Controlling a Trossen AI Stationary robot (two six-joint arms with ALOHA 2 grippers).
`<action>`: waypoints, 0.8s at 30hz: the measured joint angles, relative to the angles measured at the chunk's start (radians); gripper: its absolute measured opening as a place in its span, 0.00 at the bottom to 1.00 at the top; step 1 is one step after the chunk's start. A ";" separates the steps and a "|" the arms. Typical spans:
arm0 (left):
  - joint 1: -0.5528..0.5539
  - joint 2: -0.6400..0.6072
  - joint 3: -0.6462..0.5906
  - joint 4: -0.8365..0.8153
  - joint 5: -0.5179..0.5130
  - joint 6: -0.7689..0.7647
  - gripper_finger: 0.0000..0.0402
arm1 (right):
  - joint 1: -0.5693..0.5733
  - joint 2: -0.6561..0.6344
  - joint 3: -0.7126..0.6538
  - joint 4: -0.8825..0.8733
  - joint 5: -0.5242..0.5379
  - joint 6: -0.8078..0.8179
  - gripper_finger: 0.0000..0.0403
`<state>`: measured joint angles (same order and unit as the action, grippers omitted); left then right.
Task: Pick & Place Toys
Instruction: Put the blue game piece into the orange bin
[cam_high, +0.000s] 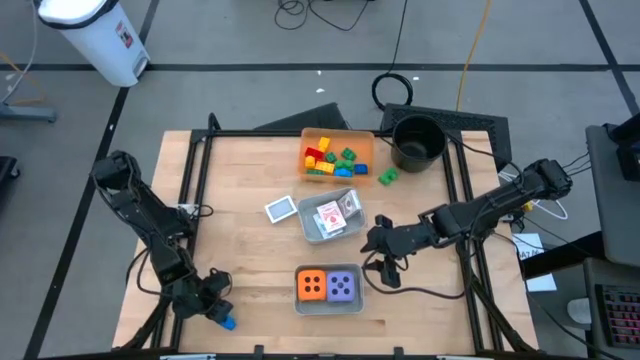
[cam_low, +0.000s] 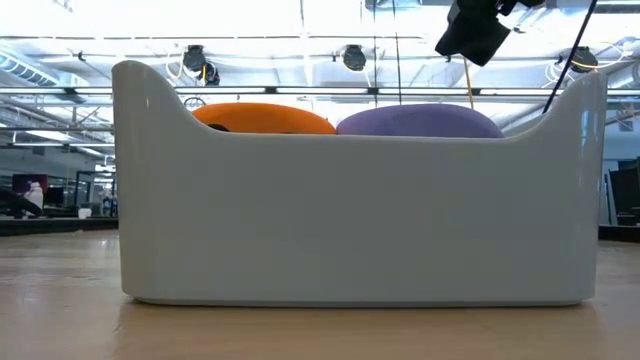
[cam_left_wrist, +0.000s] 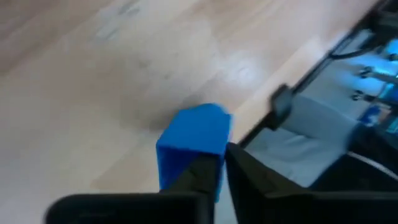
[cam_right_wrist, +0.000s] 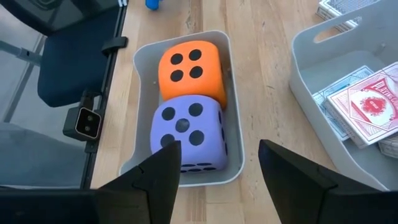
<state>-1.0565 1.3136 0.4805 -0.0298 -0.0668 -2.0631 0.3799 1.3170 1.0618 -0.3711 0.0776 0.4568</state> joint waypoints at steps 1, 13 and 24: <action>0.000 0.000 0.000 0.015 -0.016 0.004 0.05 | -0.002 0.000 0.000 0.000 0.000 0.000 0.52; 0.045 -0.107 -0.002 0.214 -0.354 0.164 0.02 | -0.045 0.000 0.000 0.200 0.000 -0.031 0.52; 0.304 -0.276 -0.001 0.392 -0.621 0.706 0.02 | -0.059 -0.001 0.000 0.629 0.001 -0.216 0.52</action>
<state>-0.7529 1.0374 0.4793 0.3620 -0.6877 -1.3570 0.3210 1.3163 1.0618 0.2582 0.0783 0.2405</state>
